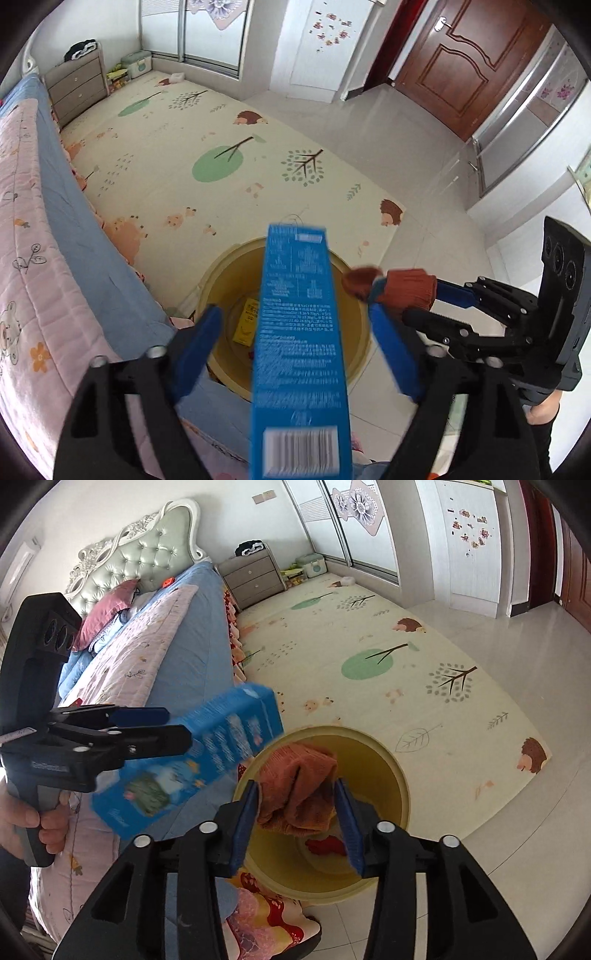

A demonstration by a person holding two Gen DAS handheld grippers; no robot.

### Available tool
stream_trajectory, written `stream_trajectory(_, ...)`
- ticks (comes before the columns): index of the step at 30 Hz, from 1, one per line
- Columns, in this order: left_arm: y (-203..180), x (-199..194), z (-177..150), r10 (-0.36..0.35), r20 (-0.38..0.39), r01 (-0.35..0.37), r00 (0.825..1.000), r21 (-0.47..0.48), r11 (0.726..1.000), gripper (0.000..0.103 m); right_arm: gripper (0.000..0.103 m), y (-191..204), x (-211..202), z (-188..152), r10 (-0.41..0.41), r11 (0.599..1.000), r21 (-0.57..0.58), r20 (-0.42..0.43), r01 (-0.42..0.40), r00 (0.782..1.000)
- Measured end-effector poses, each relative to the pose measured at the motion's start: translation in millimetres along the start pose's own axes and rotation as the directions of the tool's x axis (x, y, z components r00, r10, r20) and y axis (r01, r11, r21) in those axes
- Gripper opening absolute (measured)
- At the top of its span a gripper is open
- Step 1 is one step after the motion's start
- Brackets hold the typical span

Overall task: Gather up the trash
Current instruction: 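Carry the blue box and brown sock to the yellow bin and release both, then move both tools back over the bed toward the snack bags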

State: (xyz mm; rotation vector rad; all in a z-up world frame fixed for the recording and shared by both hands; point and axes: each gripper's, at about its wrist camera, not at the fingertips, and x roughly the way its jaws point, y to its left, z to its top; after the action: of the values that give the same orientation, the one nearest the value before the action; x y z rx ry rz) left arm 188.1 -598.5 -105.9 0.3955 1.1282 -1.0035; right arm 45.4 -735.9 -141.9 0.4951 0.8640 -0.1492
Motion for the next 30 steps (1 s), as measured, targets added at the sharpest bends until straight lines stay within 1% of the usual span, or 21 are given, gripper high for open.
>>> stream_trajectory(2, 2.1, -2.1, -0.6, -0.003, 0.008, 0.003, 1.000, -0.009, 1.000, 0.093, 0.054, -1.2, -0.3, -1.3, -0.003, 1.000, 0.005, 0.005, 0.003, 1.000)
stream_trajectory(6, 1.7, -5.2, -7.0, 0.033, 0.008, -0.034, 0.999, 0.027, 0.999, 0.093, 0.054, -5.4, -4.3, -4.4, 0.006, 1.000, 0.020, 0.005, -0.006, 1.000)
stream_trajectory(8, -0.9, -7.3, -8.1, 0.036, 0.012, -0.036, 0.999, 0.039, 0.999, 0.093, 0.054, -5.9, -8.0, -4.8, 0.000, 1.000, 0.022, 0.007, 0.000, 1.000)
stream_trajectory(12, -4.2, -19.0, -14.2, 0.037, 0.038, -0.039, 0.999, 0.060, 0.997, 0.092, 0.054, -2.7, -17.6, -4.1, 0.001, 1.000, 0.018, 0.021, -0.002, 1.000)
stream_trajectory(15, -7.3, -31.5, -18.2, 0.064, 0.065, -0.069, 0.996, 0.082, 0.994, 0.092, 0.054, 5.9, -26.4, -3.8, 0.006, 1.000, 0.002, 0.031, -0.006, 0.999)
stream_trajectory(19, -2.3, -55.5, -29.0, 0.077, 0.100, -0.085, 0.992, 0.077, 0.993, 0.092, 0.054, 21.4, -39.0, -2.1, 0.017, 1.000, -0.024, 0.050, -0.016, 0.999)
stream_trajectory(23, 11.2, -85.4, -47.8, 0.119, 0.138, -0.130, 0.983, 0.074, 0.989, 0.092, 0.054, 41.5, -51.0, -0.5, 0.038, 0.998, -0.053, 0.070, -0.034, 0.997)
stream_trajectory(26, 28.2, -108.5, -64.7, 0.156, 0.160, -0.166, 0.975, 0.050, 0.985, 0.092, 0.054, 62.4, -56.4, 2.3, 0.061, 0.995, -0.085, 0.077, -0.054, 0.995)
stream_trajectory(30, 55.3, -141.9, -86.9, 0.203, 0.183, -0.207, 0.962, 0.006, 0.978, 0.092, 0.054, 97.2, -59.6, 5.8, 0.113, 0.986, -0.131, 0.078, -0.102, 0.991)
